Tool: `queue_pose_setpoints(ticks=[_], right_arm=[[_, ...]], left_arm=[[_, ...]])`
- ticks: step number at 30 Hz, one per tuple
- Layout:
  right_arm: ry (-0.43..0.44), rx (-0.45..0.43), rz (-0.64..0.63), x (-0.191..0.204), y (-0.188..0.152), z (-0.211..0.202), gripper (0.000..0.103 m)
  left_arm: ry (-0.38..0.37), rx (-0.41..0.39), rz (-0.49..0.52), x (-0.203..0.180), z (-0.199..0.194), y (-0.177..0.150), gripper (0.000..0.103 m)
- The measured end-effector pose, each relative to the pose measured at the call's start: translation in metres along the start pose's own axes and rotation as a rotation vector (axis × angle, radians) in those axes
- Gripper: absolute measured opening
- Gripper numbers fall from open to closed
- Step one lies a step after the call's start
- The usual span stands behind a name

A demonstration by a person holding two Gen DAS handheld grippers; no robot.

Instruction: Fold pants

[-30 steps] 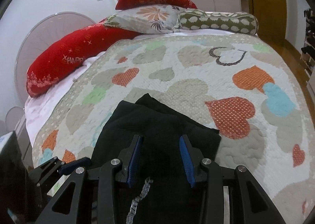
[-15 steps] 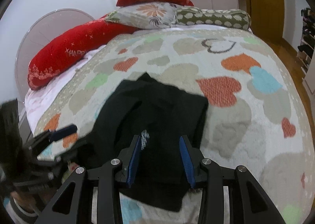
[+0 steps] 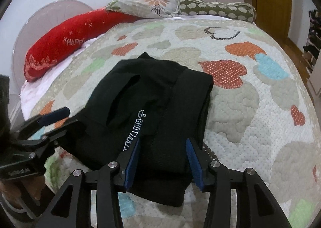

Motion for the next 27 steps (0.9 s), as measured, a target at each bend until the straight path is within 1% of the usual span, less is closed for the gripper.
queue_pose_setpoints(ticks=[2, 4, 6, 7, 8, 12, 15, 19, 22, 25, 27], right_arm=[[0.021, -0.012, 0.022, -0.004, 0.004, -0.006, 0.047], [0.023, -0.038, 0.057, -0.012, 0.011, -0.013, 0.051], [0.025, -0.062, 0.105, -0.023, 0.019, -0.015, 0.061], [0.028, -0.061, 0.124, -0.027, 0.020, -0.014, 0.072], [0.032, -0.053, 0.137, -0.030, 0.021, -0.011, 0.075], [0.090, 0.009, 0.183, -0.036, 0.020, 0.007, 0.075], [0.159, 0.018, 0.216, -0.034, 0.022, 0.017, 0.075], [0.204, 0.040, 0.222, -0.031, 0.022, 0.033, 0.075], [0.238, 0.023, 0.224, -0.029, 0.025, 0.039, 0.075], [0.278, 0.003, 0.244, -0.028, 0.030, 0.044, 0.076], [0.303, -0.011, 0.258, -0.030, 0.033, 0.047, 0.076]], left_arm=[[0.003, -0.005, 0.005, 0.000, -0.004, 0.002, 0.079], [0.006, -0.025, 0.004, 0.003, -0.011, 0.008, 0.079], [-0.019, -0.046, -0.021, 0.008, -0.018, 0.015, 0.079], [-0.036, -0.049, -0.036, 0.011, -0.019, 0.017, 0.079], [-0.057, -0.044, -0.055, 0.015, -0.019, 0.019, 0.079], [-0.112, -0.011, -0.128, 0.029, -0.010, 0.021, 0.079], [-0.144, 0.017, -0.182, 0.037, 0.002, 0.018, 0.079], [-0.204, 0.032, -0.218, 0.036, 0.015, 0.017, 0.079], [-0.236, 0.049, -0.224, 0.034, 0.024, 0.018, 0.079], [-0.264, 0.077, -0.251, 0.035, 0.038, 0.017, 0.080], [-0.282, 0.068, -0.274, 0.037, 0.043, 0.017, 0.080]])
Point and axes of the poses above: each gripper's, at about its wrist camera, not at the fingertips, and z roughly the way its jaws point, x to its left, y to its top, the point moved 8 cm from there along z, roughly the way its jaws point, and after that the axes turned 13 degrees about -y, right-handed, at the moved point
